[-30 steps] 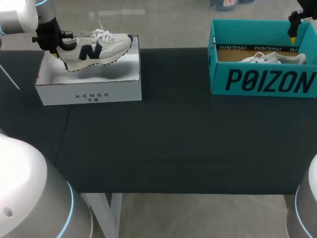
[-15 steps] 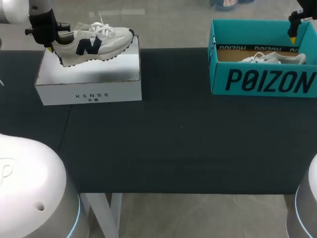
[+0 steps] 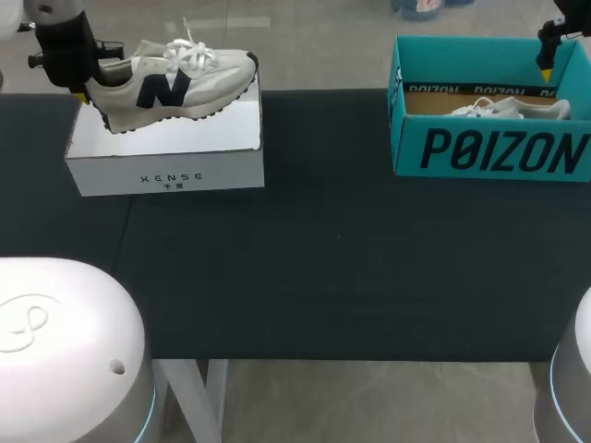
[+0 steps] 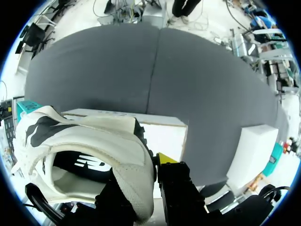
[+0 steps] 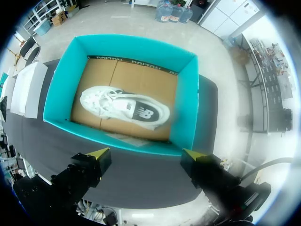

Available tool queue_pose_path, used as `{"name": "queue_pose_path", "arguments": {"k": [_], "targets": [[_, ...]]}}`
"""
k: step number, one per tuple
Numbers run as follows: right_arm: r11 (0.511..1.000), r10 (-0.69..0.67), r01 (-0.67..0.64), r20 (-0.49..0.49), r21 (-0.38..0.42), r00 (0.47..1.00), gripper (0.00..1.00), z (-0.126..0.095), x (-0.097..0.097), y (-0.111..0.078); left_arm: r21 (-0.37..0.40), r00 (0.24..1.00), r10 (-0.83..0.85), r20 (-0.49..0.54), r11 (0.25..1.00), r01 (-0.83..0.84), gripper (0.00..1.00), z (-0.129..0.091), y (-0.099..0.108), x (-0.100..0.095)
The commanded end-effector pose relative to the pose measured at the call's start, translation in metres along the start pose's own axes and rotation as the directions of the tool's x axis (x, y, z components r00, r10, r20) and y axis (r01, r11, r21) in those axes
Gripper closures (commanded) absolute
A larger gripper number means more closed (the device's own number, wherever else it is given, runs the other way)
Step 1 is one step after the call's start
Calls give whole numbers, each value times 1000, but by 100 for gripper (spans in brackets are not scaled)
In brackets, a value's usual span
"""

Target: Take the shoe out of the shoebox, open the shoe tongue, remove and reinsert the insole, then place the shoe into the shoebox

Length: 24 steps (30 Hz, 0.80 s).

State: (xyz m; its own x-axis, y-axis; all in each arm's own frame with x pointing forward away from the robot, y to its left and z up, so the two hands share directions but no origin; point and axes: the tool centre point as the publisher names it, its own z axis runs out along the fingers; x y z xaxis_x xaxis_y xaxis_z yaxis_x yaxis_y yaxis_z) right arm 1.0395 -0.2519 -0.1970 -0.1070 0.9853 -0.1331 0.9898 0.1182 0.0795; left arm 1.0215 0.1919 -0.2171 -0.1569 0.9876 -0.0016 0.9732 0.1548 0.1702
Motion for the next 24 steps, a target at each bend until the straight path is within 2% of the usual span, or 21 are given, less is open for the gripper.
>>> {"name": "queue_pose_path", "arguments": {"k": [1,5,11,14,17,24], "targets": [[1000,0,0,1,-1,1000,0,0,0,-1,-158,1000,26,-11,987,-28,100,-38,-92,-16],[1000,0,0,1,-1,1000,0,0,0,-1,-161,997,67,-31,984,-71,100,-32,-123,-41],[1000,0,0,1,-1,1000,0,0,0,-1,-150,997,71,-23,986,-74,100,-24,-155,-70],[1000,0,0,1,-1,1000,0,0,0,-1,-141,998,60,-27,988,-63,100,-17,-169,-90],[1000,0,0,1,-1,1000,0,0,0,-1,-142,999,35,-42,989,-40,100,-9,-175,-107],[1000,0,0,1,-1,1000,0,0,0,-1,-155,996,8,-84,988,-21,100,19,-190,-164]]}}
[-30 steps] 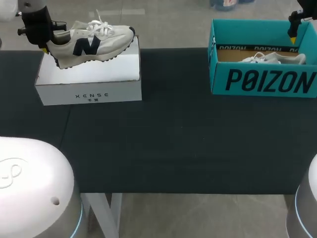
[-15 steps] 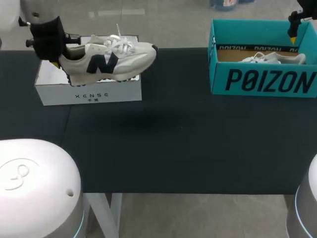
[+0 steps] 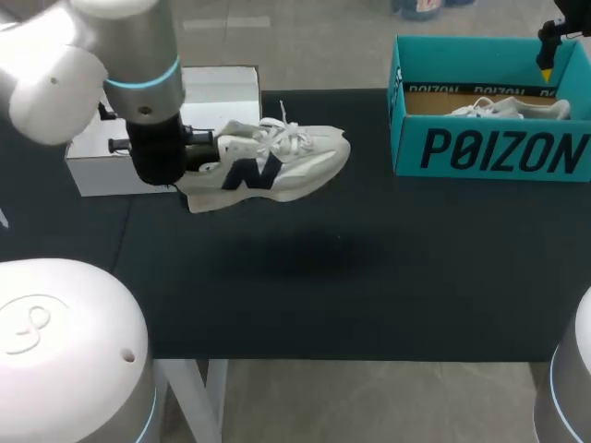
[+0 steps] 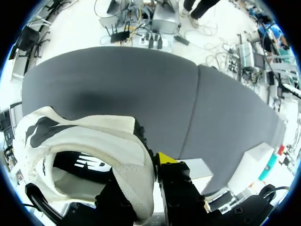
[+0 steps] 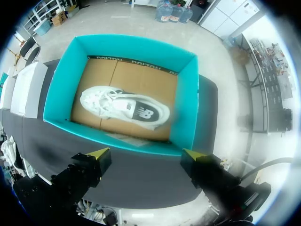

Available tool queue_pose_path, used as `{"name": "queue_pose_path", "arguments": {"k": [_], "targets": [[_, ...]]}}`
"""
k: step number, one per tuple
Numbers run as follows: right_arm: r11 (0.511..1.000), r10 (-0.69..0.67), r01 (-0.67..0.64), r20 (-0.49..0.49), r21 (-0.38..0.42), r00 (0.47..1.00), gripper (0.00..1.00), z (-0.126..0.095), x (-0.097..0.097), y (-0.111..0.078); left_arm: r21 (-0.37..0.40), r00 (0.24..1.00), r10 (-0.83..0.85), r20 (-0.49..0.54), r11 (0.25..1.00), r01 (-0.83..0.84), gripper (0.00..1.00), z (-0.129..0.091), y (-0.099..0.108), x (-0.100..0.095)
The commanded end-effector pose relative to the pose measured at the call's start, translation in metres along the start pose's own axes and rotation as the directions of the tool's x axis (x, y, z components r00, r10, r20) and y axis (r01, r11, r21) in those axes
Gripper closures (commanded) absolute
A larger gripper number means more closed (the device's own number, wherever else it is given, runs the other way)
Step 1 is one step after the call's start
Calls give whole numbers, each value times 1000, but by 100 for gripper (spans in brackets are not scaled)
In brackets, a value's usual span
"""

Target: Take the shoe out of the shoebox, open the shoe tongue, remove and reinsert the insole, then place the shoe into the shoebox

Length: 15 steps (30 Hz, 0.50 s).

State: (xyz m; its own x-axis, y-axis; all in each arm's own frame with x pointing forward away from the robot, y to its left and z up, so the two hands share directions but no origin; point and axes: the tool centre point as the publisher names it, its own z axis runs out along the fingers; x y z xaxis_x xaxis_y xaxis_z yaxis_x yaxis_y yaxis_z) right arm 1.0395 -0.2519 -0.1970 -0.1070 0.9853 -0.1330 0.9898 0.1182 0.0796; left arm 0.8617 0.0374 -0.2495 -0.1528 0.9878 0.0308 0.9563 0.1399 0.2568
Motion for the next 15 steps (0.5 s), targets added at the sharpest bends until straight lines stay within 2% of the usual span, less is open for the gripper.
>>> {"name": "queue_pose_path", "arguments": {"k": [1,8,15], "targets": [[1000,0,0,1,-1,1000,0,0,0,-1,-73,998,2,-59,997,-6,100,19,-8,-45],[1000,0,0,1,-1,1000,0,0,0,-1,-63,996,31,-89,997,-36,100,45,-28,-93],[1000,0,0,1,-1,1000,0,0,0,-1,8,990,79,-121,997,-79,100,74,-48,-120]]}}
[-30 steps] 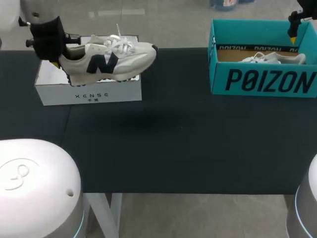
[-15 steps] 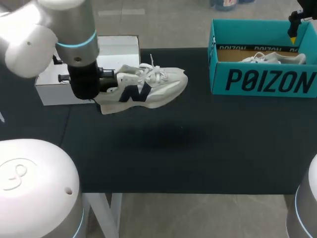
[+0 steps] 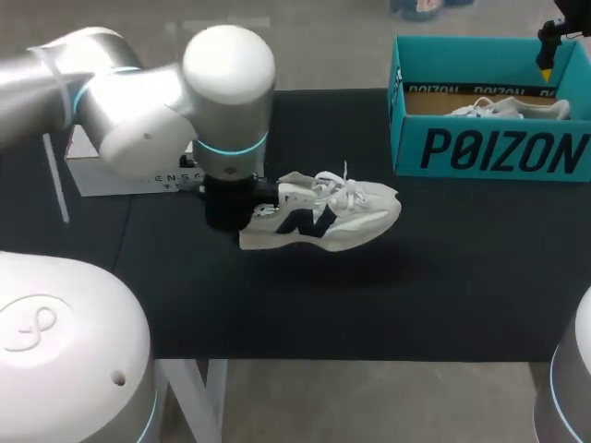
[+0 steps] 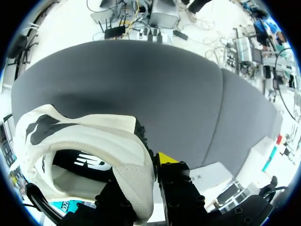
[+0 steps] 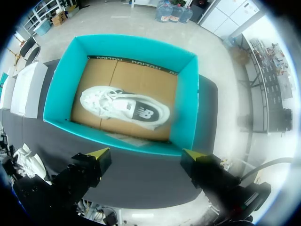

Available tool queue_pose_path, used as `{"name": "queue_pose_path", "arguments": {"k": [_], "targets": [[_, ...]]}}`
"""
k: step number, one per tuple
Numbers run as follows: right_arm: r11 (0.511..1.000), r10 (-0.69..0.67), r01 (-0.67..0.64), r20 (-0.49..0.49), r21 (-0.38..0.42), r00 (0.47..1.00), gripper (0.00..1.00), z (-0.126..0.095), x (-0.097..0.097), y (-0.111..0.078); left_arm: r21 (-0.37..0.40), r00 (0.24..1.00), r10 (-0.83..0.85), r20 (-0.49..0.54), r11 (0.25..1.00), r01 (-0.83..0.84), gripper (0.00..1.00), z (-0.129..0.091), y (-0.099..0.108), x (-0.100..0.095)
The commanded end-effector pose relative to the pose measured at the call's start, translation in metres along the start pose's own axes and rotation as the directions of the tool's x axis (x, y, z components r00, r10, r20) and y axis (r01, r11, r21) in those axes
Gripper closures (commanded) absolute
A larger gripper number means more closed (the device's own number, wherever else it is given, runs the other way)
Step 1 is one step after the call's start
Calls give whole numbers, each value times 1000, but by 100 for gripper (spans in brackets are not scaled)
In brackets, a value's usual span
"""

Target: Take the shoe out of the shoebox, open the shoe tongue, remove and reinsert the insole, then place the shoe into the shoebox

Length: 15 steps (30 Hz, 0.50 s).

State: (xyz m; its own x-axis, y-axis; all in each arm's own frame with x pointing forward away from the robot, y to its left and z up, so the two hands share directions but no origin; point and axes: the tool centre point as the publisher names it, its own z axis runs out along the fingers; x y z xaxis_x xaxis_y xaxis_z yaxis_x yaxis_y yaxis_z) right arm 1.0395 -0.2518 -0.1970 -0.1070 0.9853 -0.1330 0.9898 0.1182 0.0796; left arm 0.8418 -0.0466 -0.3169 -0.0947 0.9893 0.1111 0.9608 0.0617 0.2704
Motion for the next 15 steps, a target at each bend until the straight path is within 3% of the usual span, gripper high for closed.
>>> {"name": "queue_pose_path", "arguments": {"k": [1,15], "targets": [[1000,0,0,1,-1,1000,0,0,0,-1,27,998,5,-62,1000,-3,100,20,0,-41],[1000,0,0,1,-1,1000,0,0,0,-1,94,992,30,-120,995,-19,100,50,-29,-53]]}}
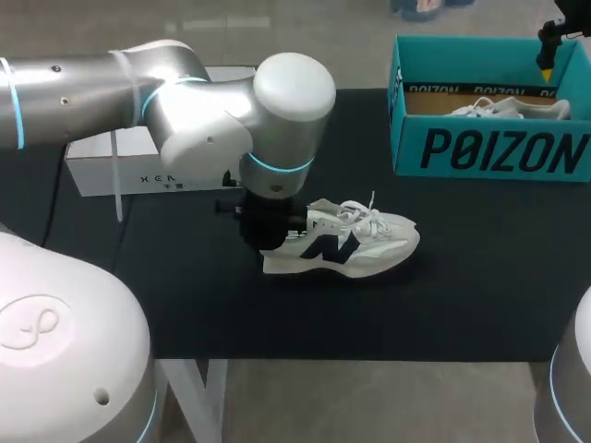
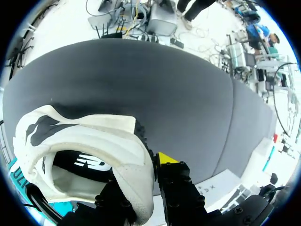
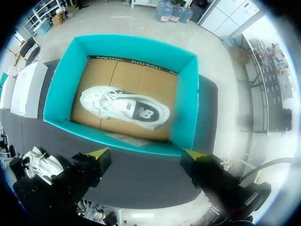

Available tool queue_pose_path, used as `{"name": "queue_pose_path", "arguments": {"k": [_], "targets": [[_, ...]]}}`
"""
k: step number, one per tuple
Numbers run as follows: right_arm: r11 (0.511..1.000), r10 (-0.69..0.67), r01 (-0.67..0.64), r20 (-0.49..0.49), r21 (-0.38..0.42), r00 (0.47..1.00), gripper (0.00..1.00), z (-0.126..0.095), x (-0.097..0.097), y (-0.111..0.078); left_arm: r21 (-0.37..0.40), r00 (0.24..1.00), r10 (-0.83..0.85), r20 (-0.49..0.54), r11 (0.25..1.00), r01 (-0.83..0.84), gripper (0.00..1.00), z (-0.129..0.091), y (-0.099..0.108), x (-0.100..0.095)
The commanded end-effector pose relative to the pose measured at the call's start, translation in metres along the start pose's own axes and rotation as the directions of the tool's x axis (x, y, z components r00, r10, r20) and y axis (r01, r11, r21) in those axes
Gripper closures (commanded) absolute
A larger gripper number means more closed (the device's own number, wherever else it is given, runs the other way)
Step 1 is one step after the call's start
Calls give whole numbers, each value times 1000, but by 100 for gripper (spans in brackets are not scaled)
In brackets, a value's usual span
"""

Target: Take the shoe out of the shoebox, open the shoe tongue, remove and reinsert the insole, then place the shoe into the shoebox

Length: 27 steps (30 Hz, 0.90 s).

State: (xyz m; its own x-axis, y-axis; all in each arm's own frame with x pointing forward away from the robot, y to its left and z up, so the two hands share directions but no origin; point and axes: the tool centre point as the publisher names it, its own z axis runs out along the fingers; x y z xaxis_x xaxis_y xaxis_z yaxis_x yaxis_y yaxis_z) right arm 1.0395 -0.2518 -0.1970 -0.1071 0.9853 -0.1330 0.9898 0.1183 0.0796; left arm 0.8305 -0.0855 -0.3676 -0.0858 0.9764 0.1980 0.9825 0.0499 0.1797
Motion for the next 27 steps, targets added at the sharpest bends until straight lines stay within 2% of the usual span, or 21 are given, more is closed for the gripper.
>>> {"name": "queue_pose_path", "arguments": {"k": [1,8,9,10,11,12,13,18,21,24,27], "targets": [[1000,0,0,1,-1,1000,0,0,0,-1,6,999,-1,-40,1000,2,100,10,-2,-11],[1000,0,0,1,-1,1000,0,0,0,-1,30,999,2,-33,1000,-1,100,17,-9,-12],[1000,0,0,1,-1,1000,0,0,0,-1,34,1000,3,-30,999,-2,97,17,-10,-12],[1000,0,0,1,-1,1000,0,0,0,-1,45,1000,5,-30,999,-4,67,16,-10,-12],[1000,0,0,1,-1,1000,0,0,0,-1,55,1000,5,-23,999,-3,49,16,-11,-13],[1000,0,0,1,-1,1000,0,0,0,-1,61,1000,-2,-18,998,3,19,13,-11,-13],[1000,0,0,1,-1,1000,0,0,0,-1,66,1000,-5,-13,998,6,0,10,-11,-13],[1000,0,0,1,-1,1000,0,0,0,-1,63,999,-36,25,997,35,0,-6,-7,-14],[1000,0,0,1,-1,1000,0,0,0,-1,85,992,-113,49,990,108,0,-18,-1,-10],[1000,0,0,1,-1,1000,0,0,0,-1,170,959,-259,119,956,238,0,-29,8,-3],[1000,0,0,1,-1,1000,0,0,0,-1,330,861,-473,190,856,397,0,-35,17,8]]}}
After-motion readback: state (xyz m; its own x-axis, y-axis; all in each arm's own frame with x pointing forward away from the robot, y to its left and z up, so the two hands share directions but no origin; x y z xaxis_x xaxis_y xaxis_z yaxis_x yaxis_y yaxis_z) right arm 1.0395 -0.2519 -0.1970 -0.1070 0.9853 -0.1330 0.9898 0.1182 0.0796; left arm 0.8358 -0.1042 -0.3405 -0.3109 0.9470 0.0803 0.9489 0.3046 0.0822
